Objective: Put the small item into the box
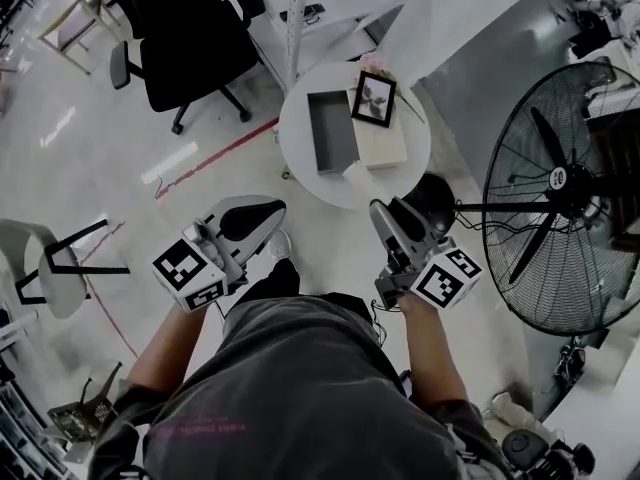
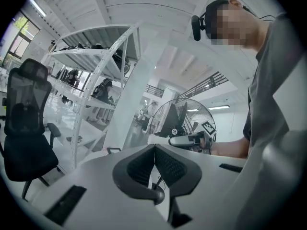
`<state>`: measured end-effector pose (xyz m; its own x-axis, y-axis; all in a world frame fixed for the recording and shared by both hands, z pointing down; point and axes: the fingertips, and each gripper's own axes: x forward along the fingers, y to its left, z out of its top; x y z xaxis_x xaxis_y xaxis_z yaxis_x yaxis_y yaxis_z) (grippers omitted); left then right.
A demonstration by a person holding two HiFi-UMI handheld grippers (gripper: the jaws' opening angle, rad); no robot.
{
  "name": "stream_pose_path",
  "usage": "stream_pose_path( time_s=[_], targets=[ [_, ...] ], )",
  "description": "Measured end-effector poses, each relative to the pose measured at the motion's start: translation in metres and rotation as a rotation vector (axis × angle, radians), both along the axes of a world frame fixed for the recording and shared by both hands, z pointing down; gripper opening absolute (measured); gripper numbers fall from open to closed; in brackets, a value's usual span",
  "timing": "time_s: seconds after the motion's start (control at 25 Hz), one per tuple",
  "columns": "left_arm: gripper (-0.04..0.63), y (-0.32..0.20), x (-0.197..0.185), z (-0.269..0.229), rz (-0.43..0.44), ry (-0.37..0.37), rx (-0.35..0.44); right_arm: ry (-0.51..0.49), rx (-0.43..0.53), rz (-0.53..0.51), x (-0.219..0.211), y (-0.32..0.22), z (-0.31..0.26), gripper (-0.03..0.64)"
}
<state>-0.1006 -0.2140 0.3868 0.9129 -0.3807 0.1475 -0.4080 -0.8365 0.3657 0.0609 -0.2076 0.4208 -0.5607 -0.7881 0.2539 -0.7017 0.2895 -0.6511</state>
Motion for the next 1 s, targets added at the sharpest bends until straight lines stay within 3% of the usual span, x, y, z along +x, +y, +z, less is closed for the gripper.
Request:
stream_pose_path(
  time_s=[0.28,0.64,1.0],
  targets=[
    [0.018,-0.035,-0.01,0.013,0.005,-0.018,-0.025,0.048,-0.044,0.015,-0.003,-0.037,0.023,0.13],
    [0.018,-0.064,-0.004,0.034,-0.036,-0.04,-0.069,0.177,-0.083,-0.047,0.01,-0.076,0.068,0.13],
    [0.018,-0.087,0.011,0.057,-0.164,-0.078,-0.121,0.481,-0.093,-0.266,0.01,-0.127,0.154,0.13]
  ],
)
